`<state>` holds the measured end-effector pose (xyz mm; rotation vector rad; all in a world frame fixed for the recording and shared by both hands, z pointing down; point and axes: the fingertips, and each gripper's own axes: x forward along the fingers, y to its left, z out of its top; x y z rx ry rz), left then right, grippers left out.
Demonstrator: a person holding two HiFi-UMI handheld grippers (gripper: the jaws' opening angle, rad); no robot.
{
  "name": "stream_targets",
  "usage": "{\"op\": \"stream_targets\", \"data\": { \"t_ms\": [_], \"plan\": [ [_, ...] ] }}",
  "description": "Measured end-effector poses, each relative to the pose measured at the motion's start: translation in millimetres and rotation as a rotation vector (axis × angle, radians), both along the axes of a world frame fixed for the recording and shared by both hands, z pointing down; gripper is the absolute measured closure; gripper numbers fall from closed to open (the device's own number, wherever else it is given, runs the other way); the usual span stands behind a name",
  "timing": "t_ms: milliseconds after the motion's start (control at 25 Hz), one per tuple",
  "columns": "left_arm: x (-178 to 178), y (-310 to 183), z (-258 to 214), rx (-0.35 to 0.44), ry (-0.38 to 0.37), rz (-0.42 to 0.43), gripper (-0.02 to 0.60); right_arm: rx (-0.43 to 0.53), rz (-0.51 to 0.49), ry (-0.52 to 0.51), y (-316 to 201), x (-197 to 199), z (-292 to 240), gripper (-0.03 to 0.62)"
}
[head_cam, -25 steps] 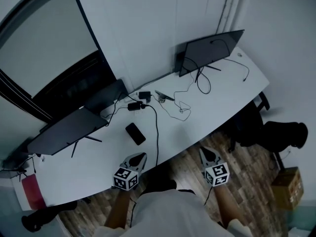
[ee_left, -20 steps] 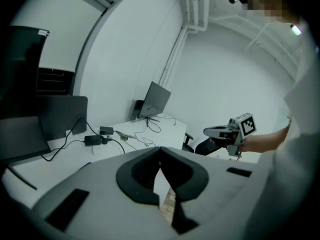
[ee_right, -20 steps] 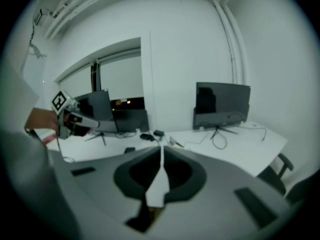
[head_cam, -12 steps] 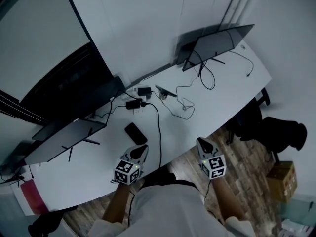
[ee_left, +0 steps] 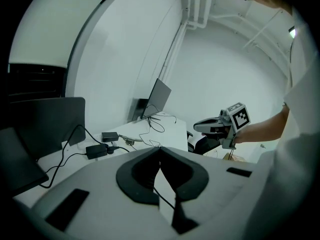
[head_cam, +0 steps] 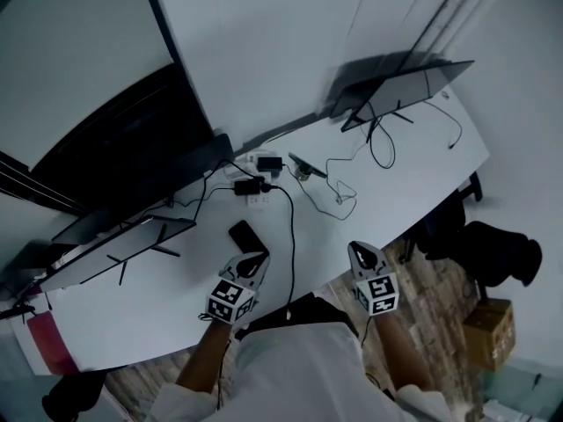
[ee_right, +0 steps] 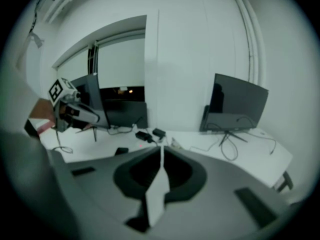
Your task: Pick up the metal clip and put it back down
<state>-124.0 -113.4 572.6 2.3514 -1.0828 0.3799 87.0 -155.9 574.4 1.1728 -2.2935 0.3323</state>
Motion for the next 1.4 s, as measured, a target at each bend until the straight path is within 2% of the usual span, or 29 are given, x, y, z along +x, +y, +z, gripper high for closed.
{"op": "stream_targets", "data": {
  "t_ms": [360, 760, 1160, 1400],
  "plan": [
    [10.1, -4.7, 6.9, -0.025, 0.016, -0.071, 0.549, -0.014, -0.109, 0.009, -38.1, -18.9, 12.4, 0.557],
    [35.7, -19.7, 12.6, -0.053, 0.023, -0.217, 0.549, -0.078, -0.255, 0.009, -83.0, -19.7, 38.4, 0.557],
    [42.4, -37.7, 33.1, -0.089, 0.018, -0.328, 0.549, -0.133, -0.348, 0.058, -126.7, -29.9, 85.1, 0.556],
    [45.1, -47.9, 47.1, -0.111, 0.021, -0.361, 0.549, -0.148, -0.39, 0.1, -160.0, -44.2, 117.6, 0.556]
  ]
}}
